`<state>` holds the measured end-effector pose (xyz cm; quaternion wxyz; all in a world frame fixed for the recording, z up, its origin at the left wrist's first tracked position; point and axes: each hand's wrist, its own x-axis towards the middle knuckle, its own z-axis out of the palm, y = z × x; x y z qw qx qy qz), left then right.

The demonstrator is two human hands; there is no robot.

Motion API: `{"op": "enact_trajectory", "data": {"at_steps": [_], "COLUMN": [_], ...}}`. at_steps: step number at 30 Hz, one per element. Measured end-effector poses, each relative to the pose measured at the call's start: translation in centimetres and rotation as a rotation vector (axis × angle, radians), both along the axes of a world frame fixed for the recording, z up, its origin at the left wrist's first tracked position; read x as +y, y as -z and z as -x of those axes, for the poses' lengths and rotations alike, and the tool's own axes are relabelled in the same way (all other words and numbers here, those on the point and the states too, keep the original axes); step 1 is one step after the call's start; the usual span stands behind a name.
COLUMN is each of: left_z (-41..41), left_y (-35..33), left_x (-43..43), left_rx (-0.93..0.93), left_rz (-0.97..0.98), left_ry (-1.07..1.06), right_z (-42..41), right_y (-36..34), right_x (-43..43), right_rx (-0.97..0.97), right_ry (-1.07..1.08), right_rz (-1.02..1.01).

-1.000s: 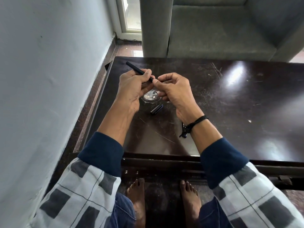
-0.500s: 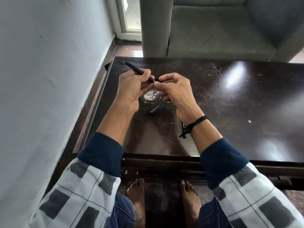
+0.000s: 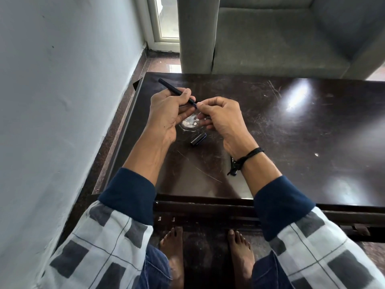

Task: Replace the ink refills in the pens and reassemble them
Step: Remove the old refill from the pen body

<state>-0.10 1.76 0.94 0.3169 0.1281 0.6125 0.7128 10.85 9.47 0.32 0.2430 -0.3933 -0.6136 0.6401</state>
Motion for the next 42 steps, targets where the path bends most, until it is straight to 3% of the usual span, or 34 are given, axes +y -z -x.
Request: {"op": "enact_trajectory", "data": {"at_steps": [9, 13, 22, 27, 34, 42], "left_z": [0.2, 0.5, 1.5, 1.4, 1.0, 0.7], "left_y": [-0.1, -0.3, -1.2, -1.2, -1.3, -1.2], "left_x": [0.0, 0.0, -1.0, -1.0, -0.9, -0.7], "left_rx": [-0.012, -0.027, -0.097, -0.118, -0.125, -0.12], "left_rz": [-0.017, -0.038, -0.096, -0.12, -0.135, -0.122], "left_ry": [-0.061, -0.207, -0.334, -0.339, -0.327, -0.309], "right_z": [-0.1, -0.1, -0.9, -0.6, -0.6, -0.5], "right_y": [-0.4, -0.4, -0.9, -0.1, 0.7, 1.2], "right_x": [-0.1, 0.1, 1.1, 1.3, 0.1, -0.2], "right_rx": [-0.014, 0.01, 0.076, -0.116, -0.546, -0.762], "right_ry": [0.02, 0.033, 0.214, 0.199, -0.057, -0.328], "right_rz": [0.011, 0.069, 0.128, -0.109, -0.574, -0.654]}}
